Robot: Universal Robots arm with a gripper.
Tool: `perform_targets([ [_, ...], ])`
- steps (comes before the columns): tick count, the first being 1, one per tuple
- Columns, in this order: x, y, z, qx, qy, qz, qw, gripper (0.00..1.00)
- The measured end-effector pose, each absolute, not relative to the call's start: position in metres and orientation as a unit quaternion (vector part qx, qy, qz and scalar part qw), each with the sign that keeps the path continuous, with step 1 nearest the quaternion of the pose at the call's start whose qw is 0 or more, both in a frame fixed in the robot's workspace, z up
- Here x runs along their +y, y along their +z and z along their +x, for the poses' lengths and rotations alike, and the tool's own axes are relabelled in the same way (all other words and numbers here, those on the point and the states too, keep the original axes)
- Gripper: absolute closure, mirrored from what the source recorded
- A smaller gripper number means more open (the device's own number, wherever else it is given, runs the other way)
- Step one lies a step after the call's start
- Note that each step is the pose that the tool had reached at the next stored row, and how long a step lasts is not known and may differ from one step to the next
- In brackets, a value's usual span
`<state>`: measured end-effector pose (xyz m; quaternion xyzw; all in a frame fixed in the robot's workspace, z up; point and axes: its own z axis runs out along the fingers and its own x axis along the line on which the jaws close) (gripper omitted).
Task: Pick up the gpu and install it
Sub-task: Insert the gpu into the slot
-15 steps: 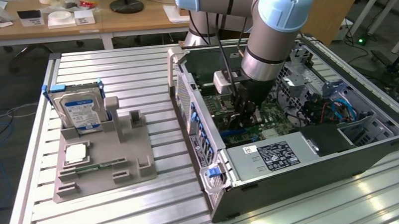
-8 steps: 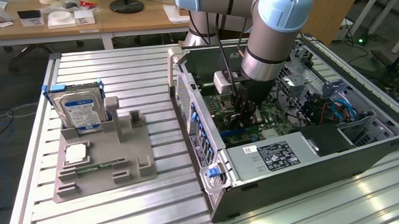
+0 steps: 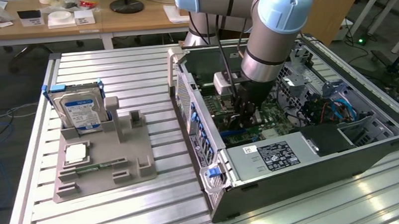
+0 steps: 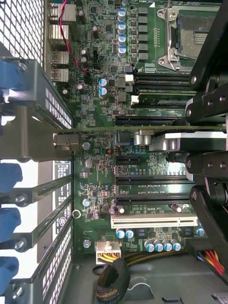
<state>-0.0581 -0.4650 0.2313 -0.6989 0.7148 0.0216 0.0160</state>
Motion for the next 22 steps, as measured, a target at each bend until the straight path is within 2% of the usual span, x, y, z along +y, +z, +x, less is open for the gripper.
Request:
perform_targets([
  [22, -0.4649, 0.2302, -0.0581, 0.715, 0.021, -0.699, 0.017, 0.72],
])
